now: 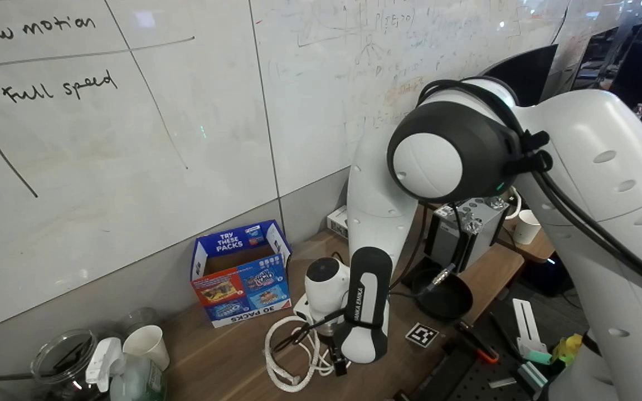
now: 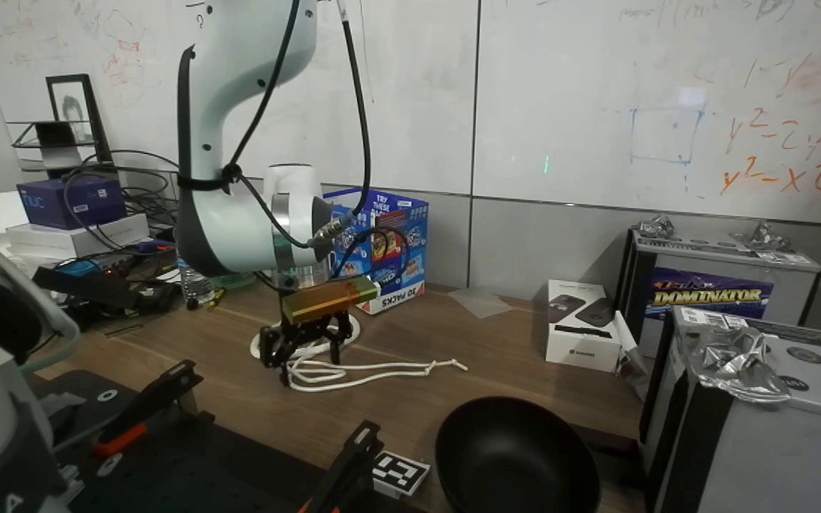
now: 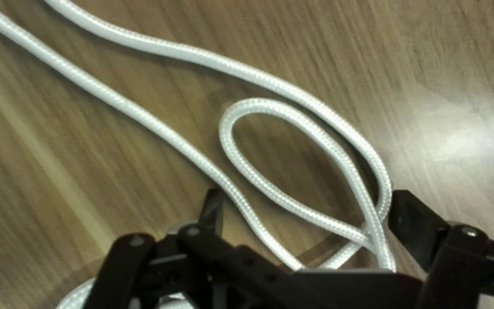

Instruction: Put the white rope inside the blue box

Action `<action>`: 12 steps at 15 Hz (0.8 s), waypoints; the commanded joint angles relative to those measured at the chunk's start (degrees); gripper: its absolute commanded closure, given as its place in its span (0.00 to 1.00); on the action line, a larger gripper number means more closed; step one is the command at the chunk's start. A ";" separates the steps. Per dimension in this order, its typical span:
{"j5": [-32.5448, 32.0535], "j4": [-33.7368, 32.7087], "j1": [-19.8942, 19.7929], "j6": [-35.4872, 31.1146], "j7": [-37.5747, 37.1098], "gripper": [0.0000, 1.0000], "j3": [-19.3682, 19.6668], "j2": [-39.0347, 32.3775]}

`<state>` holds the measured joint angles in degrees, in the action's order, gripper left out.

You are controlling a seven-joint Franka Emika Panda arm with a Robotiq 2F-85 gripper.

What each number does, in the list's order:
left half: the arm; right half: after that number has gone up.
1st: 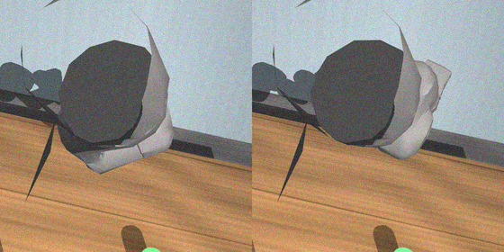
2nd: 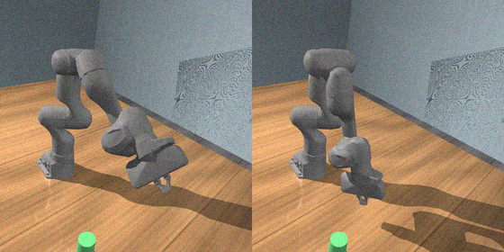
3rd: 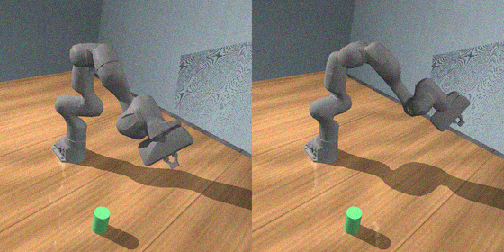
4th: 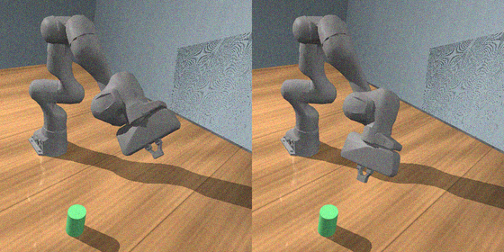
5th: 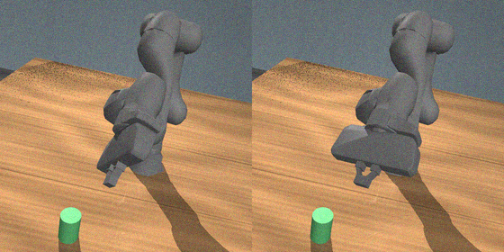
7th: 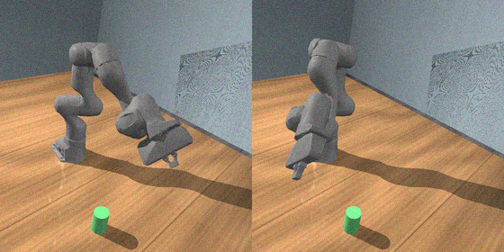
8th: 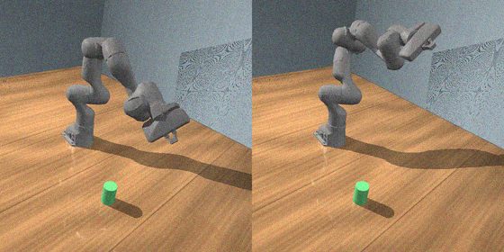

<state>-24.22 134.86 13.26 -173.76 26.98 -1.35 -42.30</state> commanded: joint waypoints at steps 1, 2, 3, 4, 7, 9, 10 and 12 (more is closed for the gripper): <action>-1.63 -0.80 1.28 -1.43 -1.99 0.00 1.33 -0.57; -1.59 -0.76 1.37 -1.47 -2.14 0.00 1.37 -0.51; -1.63 -0.76 1.62 -1.54 -2.32 0.00 1.55 -0.56; -1.62 -0.74 1.71 -1.52 -2.43 0.00 1.61 -0.51; -1.63 -0.67 1.94 -2.05 -2.79 0.00 1.78 -0.61; -1.49 -0.68 1.58 -2.17 -2.70 0.26 1.41 -0.72; -1.45 -0.73 1.63 -2.33 -2.74 0.34 1.44 -0.75; -1.40 -0.83 1.70 -2.56 -2.79 0.51 1.54 -0.64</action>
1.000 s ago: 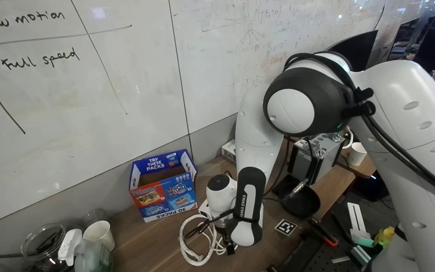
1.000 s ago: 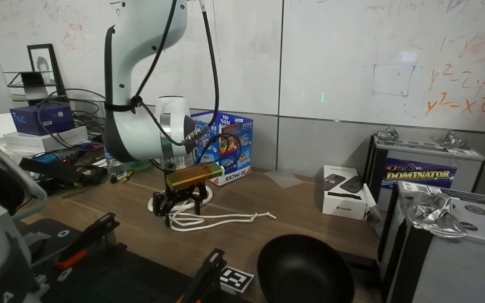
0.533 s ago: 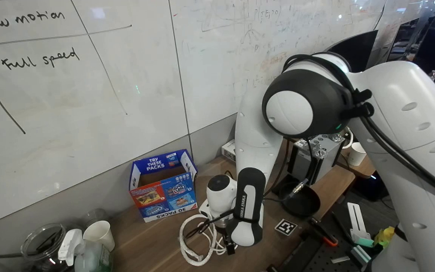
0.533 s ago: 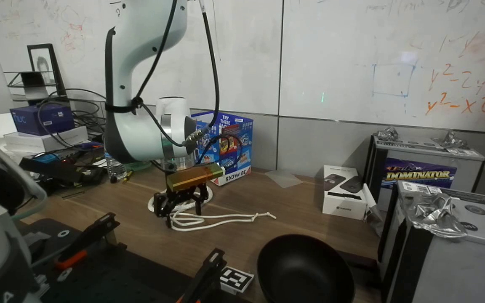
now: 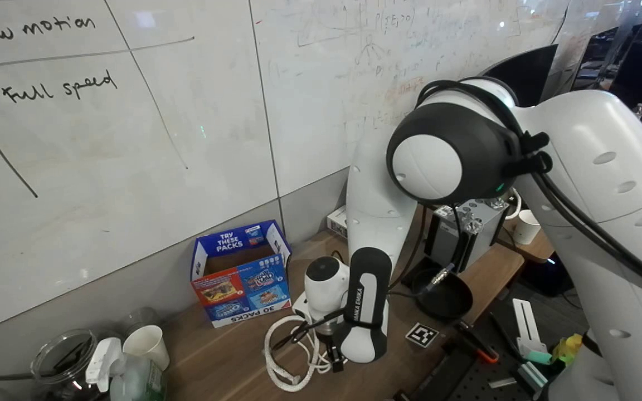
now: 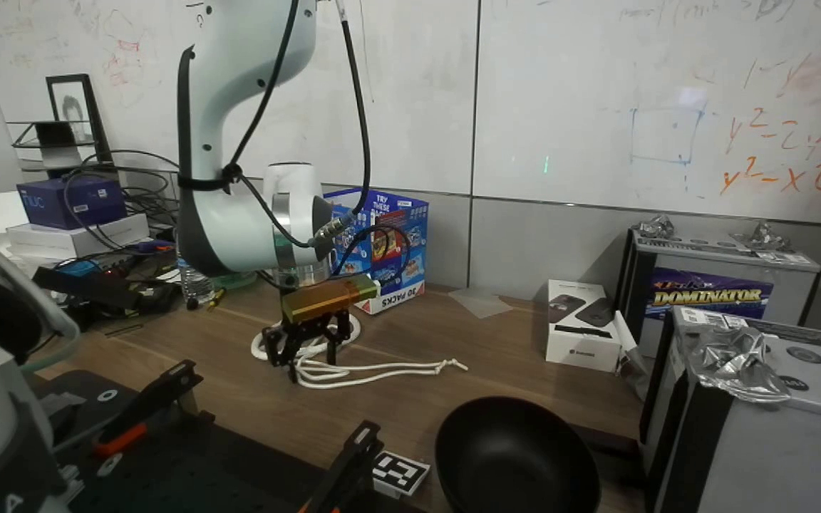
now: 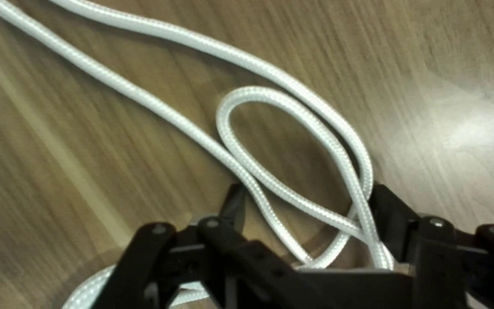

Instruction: Put the white rope inside the blue box

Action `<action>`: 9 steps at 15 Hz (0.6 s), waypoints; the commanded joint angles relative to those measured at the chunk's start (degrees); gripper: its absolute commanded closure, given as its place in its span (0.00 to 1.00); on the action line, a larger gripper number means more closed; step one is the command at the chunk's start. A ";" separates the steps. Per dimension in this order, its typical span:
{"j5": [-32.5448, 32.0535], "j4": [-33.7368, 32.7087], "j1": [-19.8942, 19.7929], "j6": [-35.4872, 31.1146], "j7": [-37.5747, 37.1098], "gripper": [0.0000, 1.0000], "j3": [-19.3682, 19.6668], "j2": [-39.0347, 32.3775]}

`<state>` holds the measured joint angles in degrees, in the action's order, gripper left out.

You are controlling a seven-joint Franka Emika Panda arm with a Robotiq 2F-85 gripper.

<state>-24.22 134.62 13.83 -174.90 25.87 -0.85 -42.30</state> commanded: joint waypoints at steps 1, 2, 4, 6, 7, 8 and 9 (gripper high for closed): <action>-1.40 -0.56 1.22 -1.41 -1.75 0.57 1.09 -0.56; -1.37 -0.54 1.15 -1.29 -1.74 0.64 1.01 -0.39; -1.23 -0.65 1.07 -0.90 -1.86 0.79 0.96 -0.24; -0.93 -0.68 0.40 -0.28 -1.89 0.91 0.57 0.09; -0.65 -0.83 0.00 0.46 -2.02 0.92 0.30 0.28; -0.35 -0.96 -1.35 1.53 -1.56 0.96 -0.83 0.45; 0.43 -1.19 -4.25 4.01 -0.49 0.92 -3.39 1.02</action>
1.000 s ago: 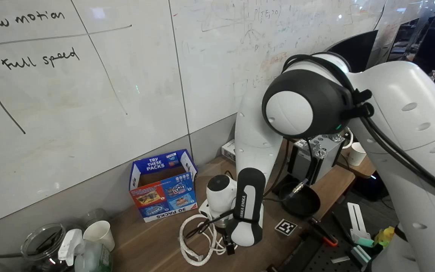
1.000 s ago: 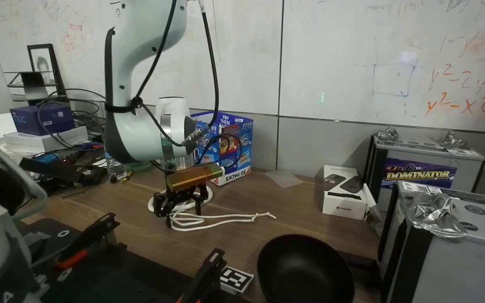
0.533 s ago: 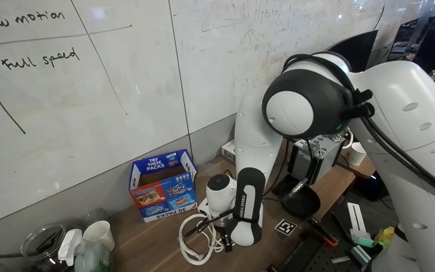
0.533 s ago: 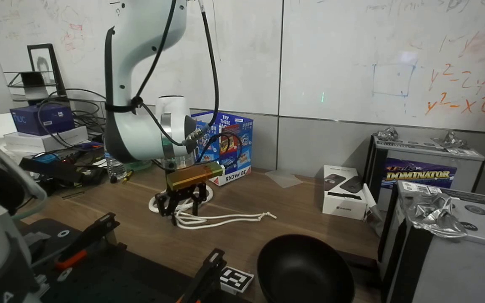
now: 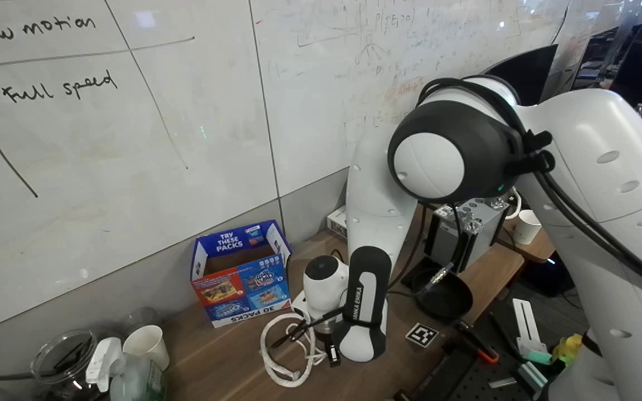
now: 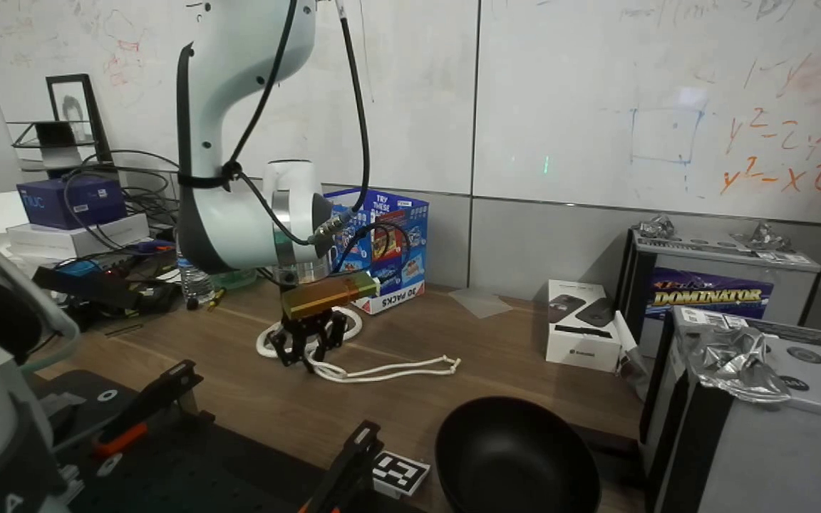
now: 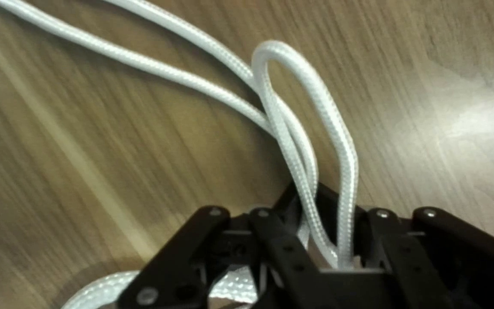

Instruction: Put the white rope inside the blue box

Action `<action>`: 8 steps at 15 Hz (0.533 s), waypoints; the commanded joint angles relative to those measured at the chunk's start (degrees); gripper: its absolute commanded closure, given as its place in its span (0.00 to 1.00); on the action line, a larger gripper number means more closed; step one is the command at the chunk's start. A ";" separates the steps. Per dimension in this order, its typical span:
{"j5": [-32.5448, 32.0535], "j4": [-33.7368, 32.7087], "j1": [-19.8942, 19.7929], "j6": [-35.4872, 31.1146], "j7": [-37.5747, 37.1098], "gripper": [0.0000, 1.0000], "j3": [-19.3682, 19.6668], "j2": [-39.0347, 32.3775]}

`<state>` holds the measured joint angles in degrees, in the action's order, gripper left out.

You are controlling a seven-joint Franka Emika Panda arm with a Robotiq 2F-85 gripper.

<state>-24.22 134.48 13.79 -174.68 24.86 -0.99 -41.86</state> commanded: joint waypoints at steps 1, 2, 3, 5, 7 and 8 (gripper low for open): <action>1.31 -1.18 -7.55 6.69 1.93 0.90 -6.21 1.32; 2.93 -1.24 -12.21 10.30 3.88 0.90 -10.37 2.50; 4.98 -1.64 -15.64 13.73 5.28 0.90 -13.52 3.05; 12.49 -2.82 -24.37 22.16 11.02 0.90 -21.69 4.82; 20.50 -4.76 -29.45 30.14 13.57 0.90 -25.83 8.22; 24.54 -5.99 -30.99 33.45 14.88 0.90 -26.91 9.93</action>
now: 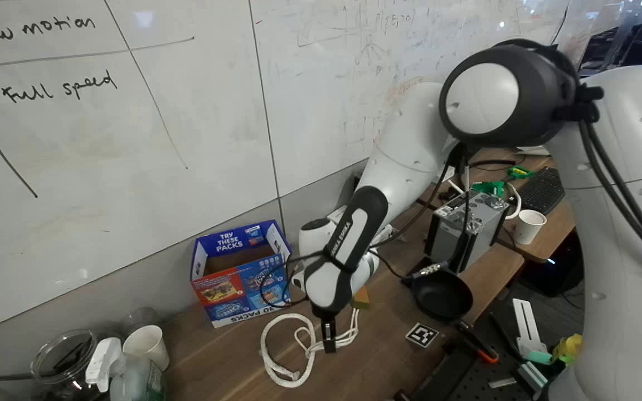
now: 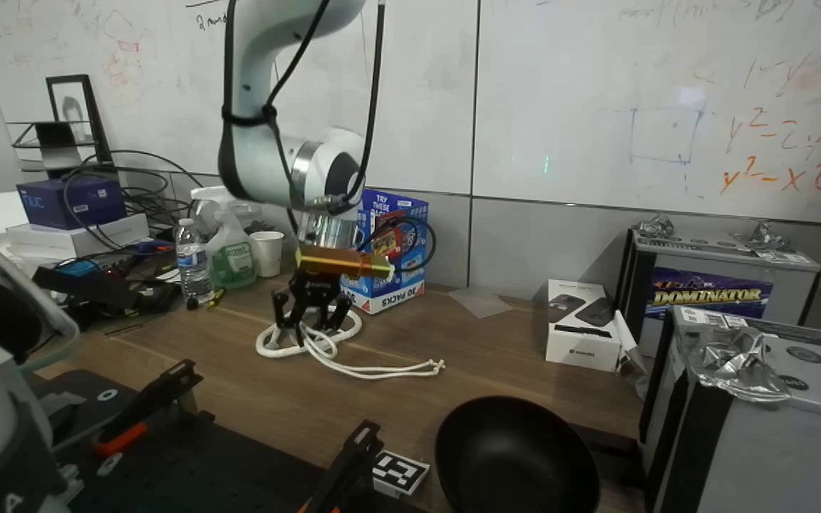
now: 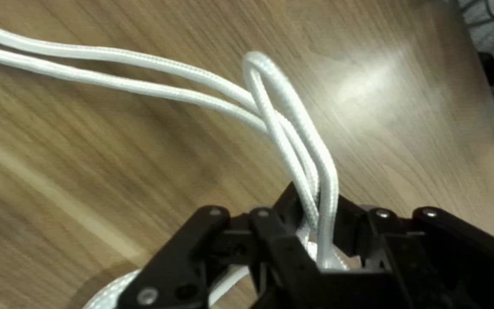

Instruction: Put the white rope inside the blue box

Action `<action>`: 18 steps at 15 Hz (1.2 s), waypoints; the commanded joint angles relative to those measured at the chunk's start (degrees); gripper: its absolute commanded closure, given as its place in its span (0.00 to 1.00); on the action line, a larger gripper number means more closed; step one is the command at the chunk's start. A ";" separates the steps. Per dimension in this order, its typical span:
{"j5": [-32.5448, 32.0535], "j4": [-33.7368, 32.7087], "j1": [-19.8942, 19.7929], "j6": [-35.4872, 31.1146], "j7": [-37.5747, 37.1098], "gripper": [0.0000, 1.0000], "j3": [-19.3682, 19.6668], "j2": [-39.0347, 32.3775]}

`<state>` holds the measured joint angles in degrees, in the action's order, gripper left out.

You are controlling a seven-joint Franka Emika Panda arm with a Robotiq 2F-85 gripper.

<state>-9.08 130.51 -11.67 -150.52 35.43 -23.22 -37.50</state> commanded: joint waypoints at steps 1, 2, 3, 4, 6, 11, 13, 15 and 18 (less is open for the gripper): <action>12.79 -3.10 -6.04 11.56 4.79 0.90 -4.66 7.77; 16.15 -4.01 -6.30 13.08 5.25 0.90 -4.34 10.06; 18.94 -5.32 -5.87 14.53 5.34 0.90 -3.38 11.76; 21.24 -6.61 -4.91 15.67 4.68 0.90 -2.02 13.97; 23.74 -9.43 -2.37 17.57 2.41 0.90 0.88 17.31; 19.90 -17.10 6.22 20.93 -9.09 0.90 8.40 23.30; 16.13 -20.63 9.59 22.28 -15.48 0.90 10.73 24.54; 11.73 -23.94 12.63 23.48 -22.03 0.90 12.53 25.74; 7.23 -29.74 15.66 25.40 -29.46 0.90 14.17 25.09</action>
<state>1.94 106.58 0.76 -128.12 12.49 -11.45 -11.94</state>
